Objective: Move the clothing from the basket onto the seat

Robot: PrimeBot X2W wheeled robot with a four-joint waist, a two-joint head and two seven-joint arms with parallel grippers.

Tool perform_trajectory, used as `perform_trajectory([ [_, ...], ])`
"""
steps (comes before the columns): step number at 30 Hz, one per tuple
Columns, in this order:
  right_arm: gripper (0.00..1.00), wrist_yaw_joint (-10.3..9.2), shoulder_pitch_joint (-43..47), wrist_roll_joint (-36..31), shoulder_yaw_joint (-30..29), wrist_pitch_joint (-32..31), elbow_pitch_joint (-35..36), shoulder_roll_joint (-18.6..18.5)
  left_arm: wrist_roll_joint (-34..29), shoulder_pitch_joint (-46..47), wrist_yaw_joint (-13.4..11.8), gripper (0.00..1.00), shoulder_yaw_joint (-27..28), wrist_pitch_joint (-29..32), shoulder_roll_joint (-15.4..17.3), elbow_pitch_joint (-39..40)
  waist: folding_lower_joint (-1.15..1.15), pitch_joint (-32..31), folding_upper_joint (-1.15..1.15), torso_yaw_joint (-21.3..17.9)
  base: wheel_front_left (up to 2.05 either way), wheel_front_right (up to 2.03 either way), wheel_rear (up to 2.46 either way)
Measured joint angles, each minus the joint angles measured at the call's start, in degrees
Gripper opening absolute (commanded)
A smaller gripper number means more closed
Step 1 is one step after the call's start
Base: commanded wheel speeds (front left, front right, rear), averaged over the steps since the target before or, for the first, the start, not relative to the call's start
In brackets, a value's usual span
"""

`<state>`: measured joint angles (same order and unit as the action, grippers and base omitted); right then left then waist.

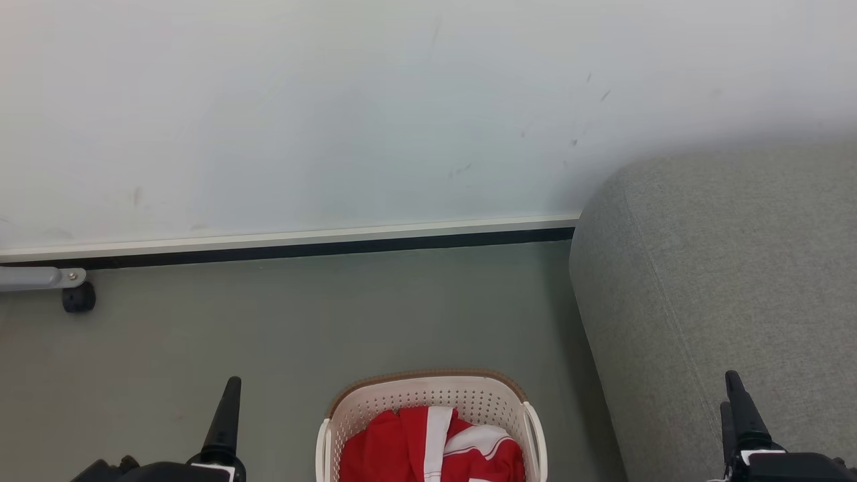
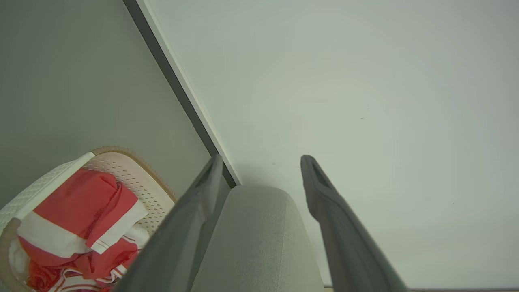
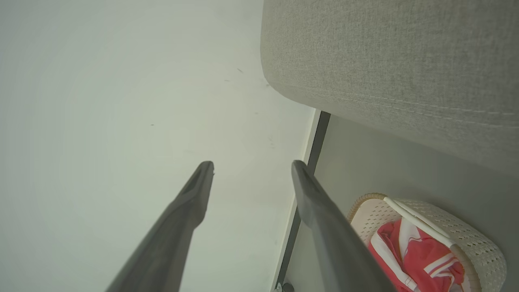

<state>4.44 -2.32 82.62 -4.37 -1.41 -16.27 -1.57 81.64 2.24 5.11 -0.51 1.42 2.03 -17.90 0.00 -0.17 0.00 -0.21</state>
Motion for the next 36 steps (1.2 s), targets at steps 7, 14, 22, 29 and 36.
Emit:
perform_trajectory([
  [7, 1.0, -1.19, 0.55, -8.34, 2.09, 1.4, 1.96, -0.05, -6.55, 0.36, -1.68, 1.0, -1.74, -1.31, 0.54, 1.24, 0.0, 0.0, 0.0, -0.12, 0.0, 0.0, 0.0],
  [14, 1.0, -2.19, 0.55, -16.07, 4.98, 2.67, 3.15, -0.91, -14.1, 0.92, -2.72, 1.0, -3.78, -2.64, 1.63, 2.22, 0.0, 0.02, 0.0, -0.23, 0.0, 0.0, 0.0],
  [22, 1.0, -3.48, 0.55, -24.21, 7.21, 4.57, 4.07, -1.68, -23.02, 1.03, -4.16, 1.0, -6.19, -4.49, 3.23, 2.97, 0.0, 0.04, 0.0, -0.41, 0.0, 0.0, 0.0],
  [29, 1.0, -4.52, 0.62, -30.45, 8.86, 5.99, 4.81, -2.13, -30.04, 1.06, -5.22, 1.0, -7.64, -5.97, 4.3, 3.35, 0.0, 0.0, 0.0, -0.62, 0.0, 0.0, 0.0],
  [36, 1.0, -5.28, 1.01, -35.74, 10.15, 7.14, 5.28, -2.27, -35.86, 1.05, -6.19, 1.0, -8.16, -7.16, 4.98, 3.53, 0.0, -0.09, 0.0, -0.83, 0.0, 0.0, 0.0],
])
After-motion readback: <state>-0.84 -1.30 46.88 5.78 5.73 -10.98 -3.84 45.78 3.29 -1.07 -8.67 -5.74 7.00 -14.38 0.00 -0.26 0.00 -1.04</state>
